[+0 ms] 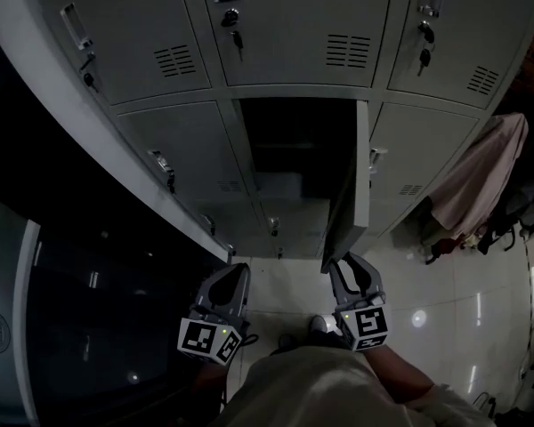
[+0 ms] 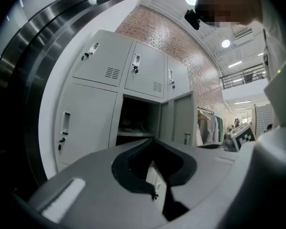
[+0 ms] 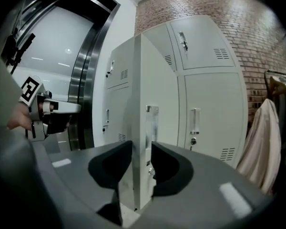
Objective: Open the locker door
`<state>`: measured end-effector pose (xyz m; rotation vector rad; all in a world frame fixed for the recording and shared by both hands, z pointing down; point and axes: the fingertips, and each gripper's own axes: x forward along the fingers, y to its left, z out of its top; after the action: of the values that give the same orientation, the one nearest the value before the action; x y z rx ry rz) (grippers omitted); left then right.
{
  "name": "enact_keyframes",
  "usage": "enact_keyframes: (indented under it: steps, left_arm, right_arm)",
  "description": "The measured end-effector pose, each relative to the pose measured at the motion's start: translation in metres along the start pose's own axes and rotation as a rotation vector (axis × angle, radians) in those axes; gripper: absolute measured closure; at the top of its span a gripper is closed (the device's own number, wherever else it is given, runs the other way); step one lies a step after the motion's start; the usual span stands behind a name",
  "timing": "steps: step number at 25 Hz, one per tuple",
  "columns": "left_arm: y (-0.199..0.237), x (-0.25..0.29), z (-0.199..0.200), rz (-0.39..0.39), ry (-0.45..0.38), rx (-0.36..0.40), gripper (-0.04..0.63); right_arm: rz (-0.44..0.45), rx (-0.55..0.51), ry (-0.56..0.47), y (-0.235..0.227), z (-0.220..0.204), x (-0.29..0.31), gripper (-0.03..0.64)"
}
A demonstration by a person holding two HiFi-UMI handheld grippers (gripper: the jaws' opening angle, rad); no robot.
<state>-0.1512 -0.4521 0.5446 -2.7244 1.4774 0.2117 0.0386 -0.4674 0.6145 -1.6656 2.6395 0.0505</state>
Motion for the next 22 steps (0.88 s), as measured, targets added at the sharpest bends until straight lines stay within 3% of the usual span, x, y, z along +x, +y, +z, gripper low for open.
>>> enact_keyframes:
  steps: [2,7,12,22]
  left_arm:
    - [-0.01,0.006,-0.001,-0.02,0.005,-0.003,0.494]
    - [-0.03,0.016,-0.002,-0.058,0.011,-0.007,0.494]
    - [-0.031,0.008,0.014,0.005,-0.045,0.007,0.491]
    - [-0.034,-0.015,0.017,0.02,-0.024,0.04,0.491]
  right_arm:
    - [-0.038,0.012,-0.003,-0.013,0.0,-0.014,0.533]
    - [-0.115,0.045,0.007,-0.045,0.0,-0.037,0.54]
    - [-0.154,0.056,0.01,-0.066,0.0,-0.05,0.541]
    - [-0.163,0.066,-0.076,-0.051,0.037,-0.07,0.617]
